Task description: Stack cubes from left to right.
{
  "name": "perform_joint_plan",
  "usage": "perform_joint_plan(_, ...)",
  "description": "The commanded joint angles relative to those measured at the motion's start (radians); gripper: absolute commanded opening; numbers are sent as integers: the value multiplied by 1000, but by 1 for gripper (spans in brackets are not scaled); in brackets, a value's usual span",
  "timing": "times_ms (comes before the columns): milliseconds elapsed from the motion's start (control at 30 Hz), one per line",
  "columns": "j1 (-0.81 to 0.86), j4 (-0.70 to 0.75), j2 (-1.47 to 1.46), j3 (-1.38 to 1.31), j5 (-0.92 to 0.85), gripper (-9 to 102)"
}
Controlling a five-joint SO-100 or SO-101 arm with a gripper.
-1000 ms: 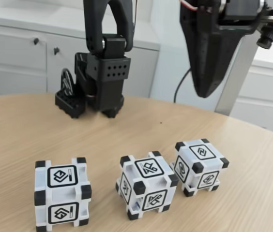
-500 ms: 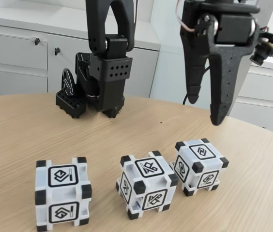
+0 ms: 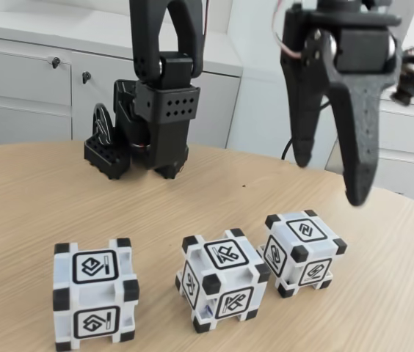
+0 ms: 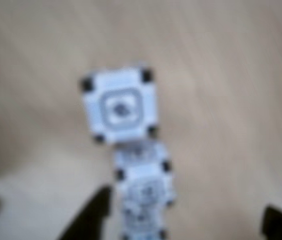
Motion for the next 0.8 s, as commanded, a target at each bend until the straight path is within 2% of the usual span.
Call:
perform_joint_plan(0,-6,-26,-78,-5,6,33)
perform_joint_plan(200,-8,-57,-258,-21,-34,33)
perform_joint_plan(433,-100,-60,-259,-8,-101,34)
perform_joint_plan(767,-179,-51,-264,-5,-20,33)
